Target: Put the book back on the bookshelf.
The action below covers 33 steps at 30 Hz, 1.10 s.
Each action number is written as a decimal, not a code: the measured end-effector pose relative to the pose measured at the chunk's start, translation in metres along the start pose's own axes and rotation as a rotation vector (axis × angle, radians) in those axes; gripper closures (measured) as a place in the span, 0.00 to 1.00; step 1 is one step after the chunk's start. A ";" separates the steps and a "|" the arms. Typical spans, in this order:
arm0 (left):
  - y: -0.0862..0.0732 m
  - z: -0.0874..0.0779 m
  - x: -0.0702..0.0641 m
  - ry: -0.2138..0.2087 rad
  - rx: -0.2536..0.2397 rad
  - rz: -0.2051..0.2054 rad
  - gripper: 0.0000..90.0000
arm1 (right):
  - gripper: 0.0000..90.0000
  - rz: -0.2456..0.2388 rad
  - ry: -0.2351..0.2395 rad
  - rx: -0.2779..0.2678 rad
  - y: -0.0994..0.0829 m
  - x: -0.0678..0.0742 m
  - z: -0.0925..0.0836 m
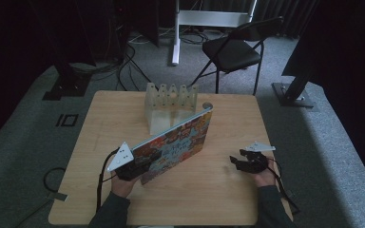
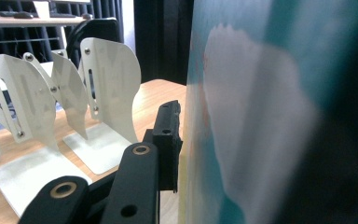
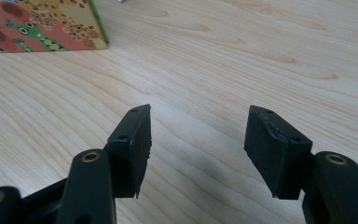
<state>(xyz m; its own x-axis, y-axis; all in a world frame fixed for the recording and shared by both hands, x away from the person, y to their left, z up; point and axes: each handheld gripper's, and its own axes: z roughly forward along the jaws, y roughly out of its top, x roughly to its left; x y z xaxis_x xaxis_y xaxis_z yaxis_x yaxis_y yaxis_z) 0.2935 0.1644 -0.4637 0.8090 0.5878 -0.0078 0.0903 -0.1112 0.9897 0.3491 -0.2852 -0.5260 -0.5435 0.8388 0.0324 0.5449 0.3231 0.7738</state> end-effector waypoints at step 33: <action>-0.021 0.008 -0.001 0.035 -0.039 -0.019 0.74 | 0.45 0.015 -0.005 0.015 -0.005 -0.005 0.004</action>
<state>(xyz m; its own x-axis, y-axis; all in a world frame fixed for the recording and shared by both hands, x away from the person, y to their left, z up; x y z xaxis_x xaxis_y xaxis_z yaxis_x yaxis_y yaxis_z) 0.2950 0.1600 -0.4860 0.7865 0.6172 -0.0224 0.0823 -0.0688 0.9942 0.3511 -0.2894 -0.5328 -0.5321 0.8457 0.0413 0.5629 0.3169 0.7634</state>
